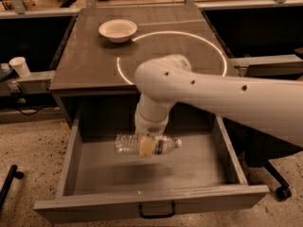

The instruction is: Pick water bottle from top drawer and place on counter

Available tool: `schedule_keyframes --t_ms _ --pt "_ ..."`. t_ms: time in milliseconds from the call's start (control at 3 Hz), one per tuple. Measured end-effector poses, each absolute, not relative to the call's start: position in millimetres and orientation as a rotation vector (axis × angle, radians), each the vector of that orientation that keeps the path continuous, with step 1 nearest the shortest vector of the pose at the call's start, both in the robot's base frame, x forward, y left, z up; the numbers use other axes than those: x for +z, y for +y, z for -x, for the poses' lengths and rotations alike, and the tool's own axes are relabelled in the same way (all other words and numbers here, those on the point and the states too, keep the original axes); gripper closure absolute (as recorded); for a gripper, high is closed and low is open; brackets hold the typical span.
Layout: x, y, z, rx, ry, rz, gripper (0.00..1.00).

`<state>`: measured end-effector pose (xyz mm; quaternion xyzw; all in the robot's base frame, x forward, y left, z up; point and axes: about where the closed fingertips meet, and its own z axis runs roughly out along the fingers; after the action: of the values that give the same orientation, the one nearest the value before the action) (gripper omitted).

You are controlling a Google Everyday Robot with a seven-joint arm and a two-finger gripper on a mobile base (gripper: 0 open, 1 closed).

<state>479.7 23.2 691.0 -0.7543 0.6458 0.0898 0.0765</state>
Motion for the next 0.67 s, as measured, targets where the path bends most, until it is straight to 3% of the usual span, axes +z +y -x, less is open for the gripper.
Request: schedule_keyframes --t_ms 667 --pt "789 -19 -544 0.045 1.851 2.366 1.00"
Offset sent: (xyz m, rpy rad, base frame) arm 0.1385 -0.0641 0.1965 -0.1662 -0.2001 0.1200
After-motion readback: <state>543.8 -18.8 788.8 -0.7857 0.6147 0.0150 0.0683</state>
